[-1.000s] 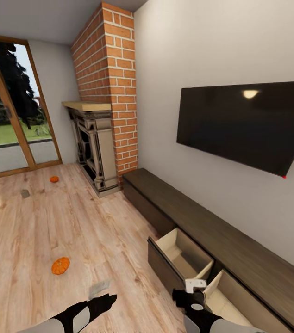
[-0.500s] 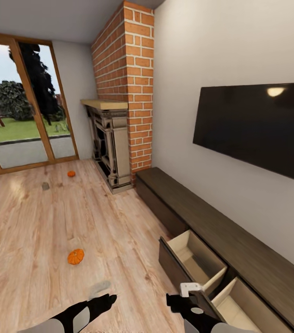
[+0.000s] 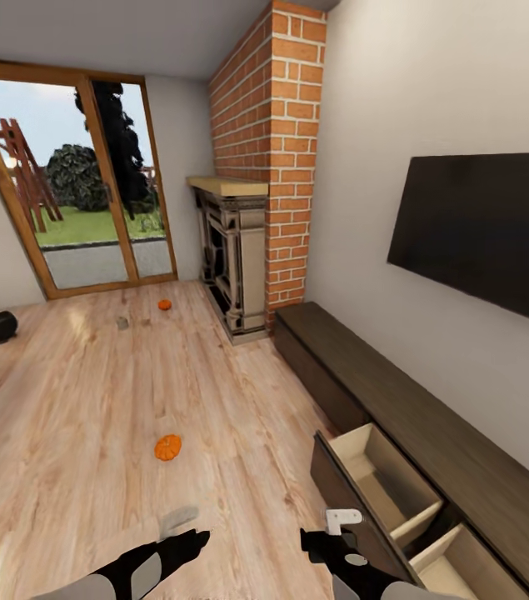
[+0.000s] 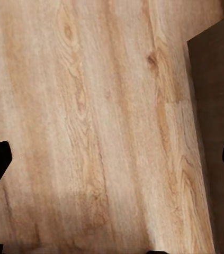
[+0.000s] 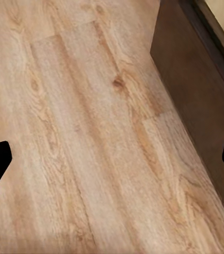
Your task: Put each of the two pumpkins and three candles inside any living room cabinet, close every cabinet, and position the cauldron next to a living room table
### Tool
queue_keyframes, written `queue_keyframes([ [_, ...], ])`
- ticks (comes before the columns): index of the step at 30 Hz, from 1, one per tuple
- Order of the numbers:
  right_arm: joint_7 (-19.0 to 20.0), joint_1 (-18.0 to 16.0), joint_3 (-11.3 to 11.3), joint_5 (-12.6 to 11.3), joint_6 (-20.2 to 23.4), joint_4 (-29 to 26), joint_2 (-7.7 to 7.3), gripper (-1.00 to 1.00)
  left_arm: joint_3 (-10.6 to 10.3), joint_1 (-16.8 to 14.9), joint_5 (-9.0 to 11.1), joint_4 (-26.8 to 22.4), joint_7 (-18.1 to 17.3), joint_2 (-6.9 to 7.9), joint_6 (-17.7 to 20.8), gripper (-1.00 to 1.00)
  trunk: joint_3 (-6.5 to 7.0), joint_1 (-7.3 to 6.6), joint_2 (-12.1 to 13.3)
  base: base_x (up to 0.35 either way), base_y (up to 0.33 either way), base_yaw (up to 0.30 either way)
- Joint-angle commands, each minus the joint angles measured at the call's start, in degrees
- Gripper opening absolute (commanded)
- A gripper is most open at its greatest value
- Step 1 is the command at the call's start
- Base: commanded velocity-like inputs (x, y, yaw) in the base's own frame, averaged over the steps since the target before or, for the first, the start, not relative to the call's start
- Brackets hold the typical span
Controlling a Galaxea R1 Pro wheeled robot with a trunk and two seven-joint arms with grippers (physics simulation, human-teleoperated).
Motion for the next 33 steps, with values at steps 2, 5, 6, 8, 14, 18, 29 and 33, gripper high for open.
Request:
queue_keyframes([
  [2,-0.12,-0.06,0.49,-0.51,-0.26,0.1,0.02,1.0,-0.14,-0.04,0.47,-0.01,-0.14,-0.03,0.2,1.0,0.21,-0.44,0.77,0.0,0.0,0.273],
  [5,-0.12,-0.06,0.48,-0.51,-0.28,0.1,0.02,1.0,-0.15,-0.04,0.46,-0.01,-0.14,-0.04,0.2,1.0,0.62,-1.1,1.97,0.0,0.0,0.273],
  [6,-0.12,-0.06,0.48,-0.51,-0.27,0.1,0.02,1.0,-0.16,-0.04,0.46,-0.01,-0.14,-0.05,0.2,1.0,0.76,-1.32,2.37,0.0,0.0,0.273],
  [8,-0.12,-0.06,0.48,-0.51,-0.25,0.1,0.0,1.0,-0.18,-0.04,0.45,-0.01,-0.14,-0.05,0.2,1.0,1.03,-1.76,3.17,0.0,0.0,0.273],
  [14,-0.12,4.06,0.4,-0.52,-0.2,0.18,-2.41,1.0,-0.19,-0.04,0.41,-0.01,-0.14,-0.11,0.22,1.0,1.86,-3.08,5.58,0.0,0.0,0.265],
  [18,0.0,6.48,0.39,-0.57,-0.2,0.18,-4.76,1.0,-0.19,-0.02,0.4,-0.01,-0.14,-0.42,0.31,1.0,2.41,-3.95,7.18,0.0,0.0,0.231],
  [29,0.07,7.4,0.48,-0.6,-0.2,0.18,-5.41,1.0,-0.19,6.6,0.39,-0.01,-0.14,-0.82,0.31,1.0,3.99,-6.37,11.6,0.0,0.0,0.181],
  [33,0.02,7.55,0.48,-0.6,-0.16,0.18,-4.96,1.0,-0.19,9.17,0.33,-0.01,-0.14,-0.89,0.29,1.0,4.59,-7.25,13.2,0.0,0.0,0.205],
])
